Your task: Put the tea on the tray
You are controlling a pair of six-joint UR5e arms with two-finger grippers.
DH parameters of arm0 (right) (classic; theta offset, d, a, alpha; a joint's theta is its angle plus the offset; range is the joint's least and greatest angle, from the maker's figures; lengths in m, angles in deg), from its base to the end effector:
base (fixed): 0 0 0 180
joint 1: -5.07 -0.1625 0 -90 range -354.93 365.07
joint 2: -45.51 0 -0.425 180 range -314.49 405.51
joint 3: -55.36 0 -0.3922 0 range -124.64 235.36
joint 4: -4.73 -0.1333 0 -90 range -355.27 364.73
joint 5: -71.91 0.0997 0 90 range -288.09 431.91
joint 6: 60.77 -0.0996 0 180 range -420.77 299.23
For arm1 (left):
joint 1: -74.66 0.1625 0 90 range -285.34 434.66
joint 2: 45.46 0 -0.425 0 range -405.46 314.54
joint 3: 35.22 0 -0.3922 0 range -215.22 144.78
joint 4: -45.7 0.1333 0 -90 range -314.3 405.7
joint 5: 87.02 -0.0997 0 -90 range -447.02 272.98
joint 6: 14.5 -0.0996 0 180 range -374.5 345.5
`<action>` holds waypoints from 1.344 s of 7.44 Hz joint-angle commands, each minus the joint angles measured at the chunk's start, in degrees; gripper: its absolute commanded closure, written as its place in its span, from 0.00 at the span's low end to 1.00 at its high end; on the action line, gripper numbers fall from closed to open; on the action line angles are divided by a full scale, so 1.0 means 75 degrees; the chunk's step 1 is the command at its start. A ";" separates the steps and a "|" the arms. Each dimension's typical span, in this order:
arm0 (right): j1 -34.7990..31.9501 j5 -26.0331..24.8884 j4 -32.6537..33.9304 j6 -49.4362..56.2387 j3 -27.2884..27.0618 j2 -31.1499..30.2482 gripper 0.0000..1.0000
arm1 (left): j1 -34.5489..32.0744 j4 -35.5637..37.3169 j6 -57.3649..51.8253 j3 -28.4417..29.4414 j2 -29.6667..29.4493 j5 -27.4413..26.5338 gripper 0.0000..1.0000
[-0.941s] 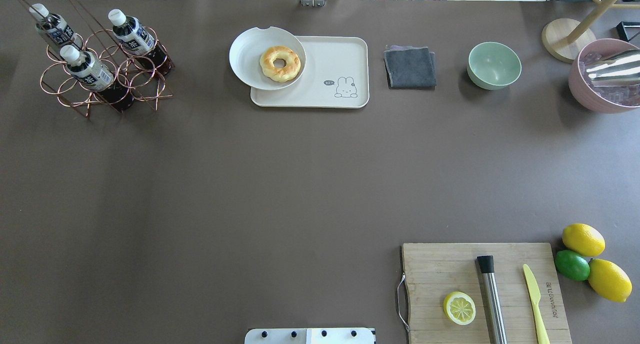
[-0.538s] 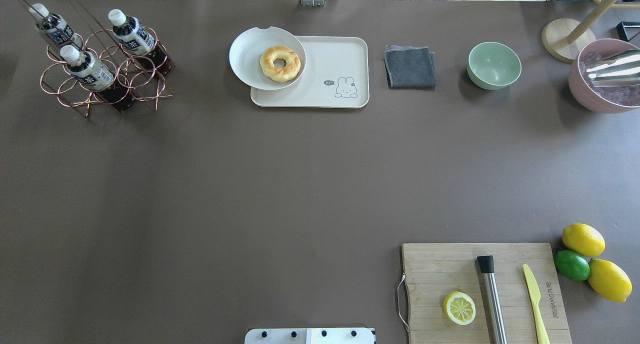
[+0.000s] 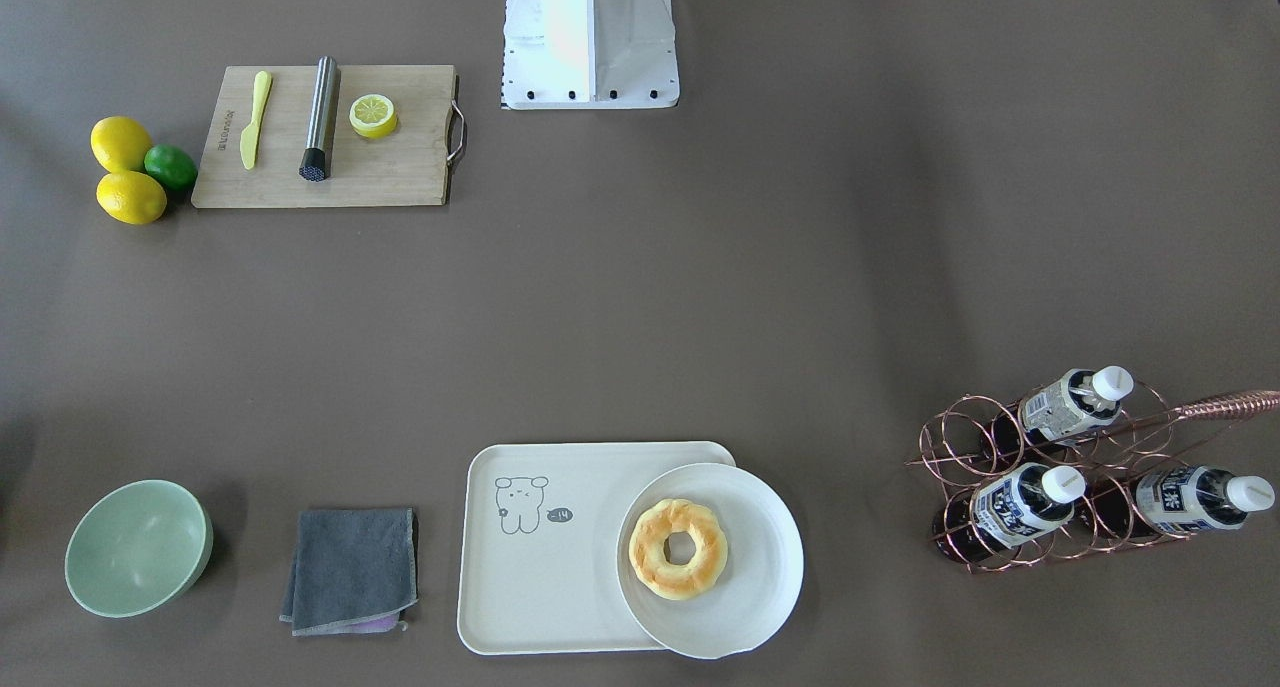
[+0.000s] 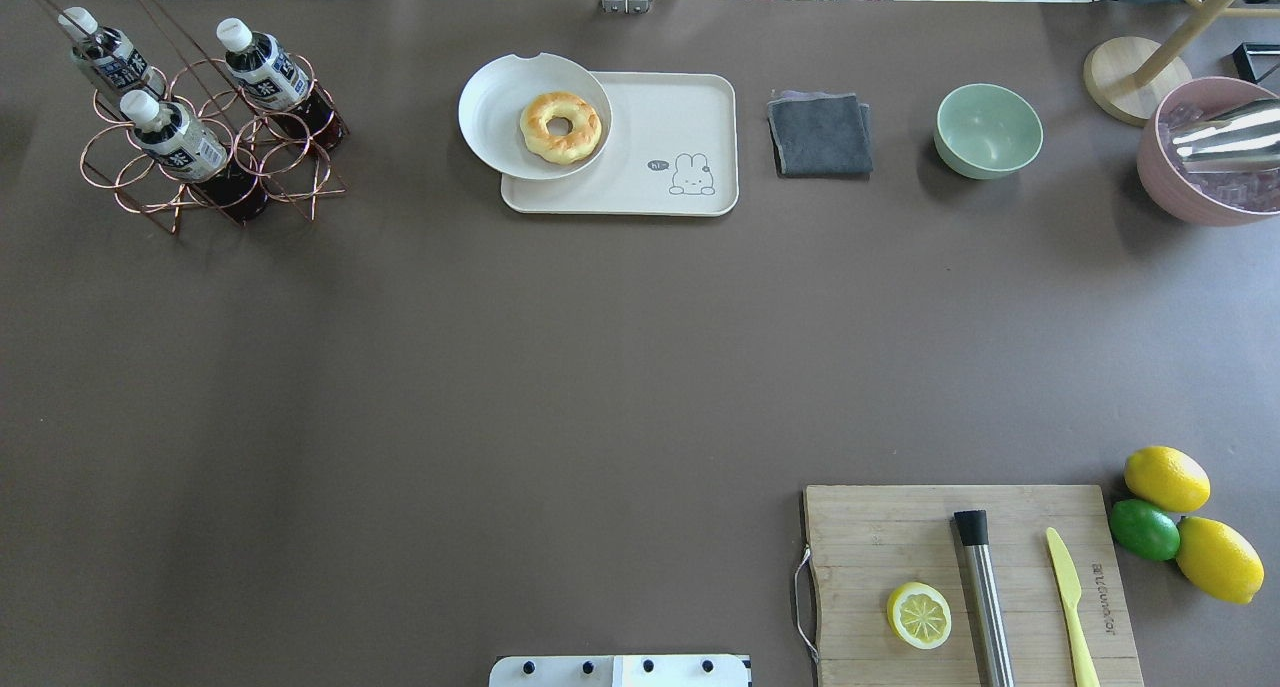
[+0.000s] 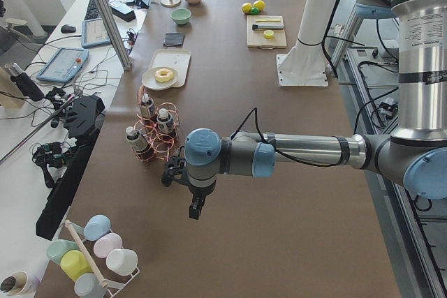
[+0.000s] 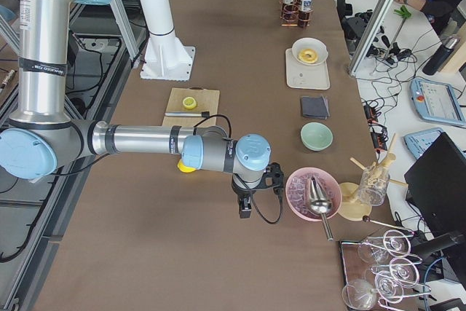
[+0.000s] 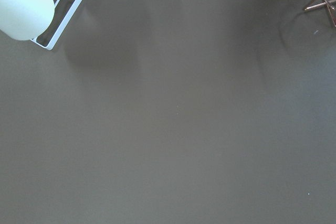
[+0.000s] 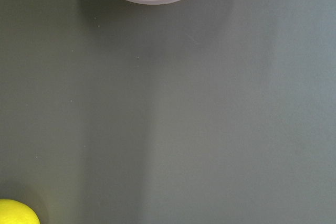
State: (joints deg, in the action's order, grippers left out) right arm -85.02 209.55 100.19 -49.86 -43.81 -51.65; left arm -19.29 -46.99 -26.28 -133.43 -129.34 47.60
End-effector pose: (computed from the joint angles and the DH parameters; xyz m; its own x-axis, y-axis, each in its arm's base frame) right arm 0.0604 -0.4344 0.6434 0.6618 -0.1442 0.7356 0.1260 0.9888 0.0805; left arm -0.0943 -0.4465 0.6331 0.7131 0.2121 -0.6682 -0.0786 0.9713 0.2245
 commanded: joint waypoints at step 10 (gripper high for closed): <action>0.0059 -0.0001 -0.1349 -0.1138 -0.0805 0.0229 0.00 | 0.2876 -0.5911 0.6932 -0.0566 -0.0605 -0.1794 0.02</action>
State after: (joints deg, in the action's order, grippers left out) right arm -84.66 209.55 91.00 -58.11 -49.84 -49.63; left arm -4.68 -87.81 15.28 -135.85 -133.73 43.61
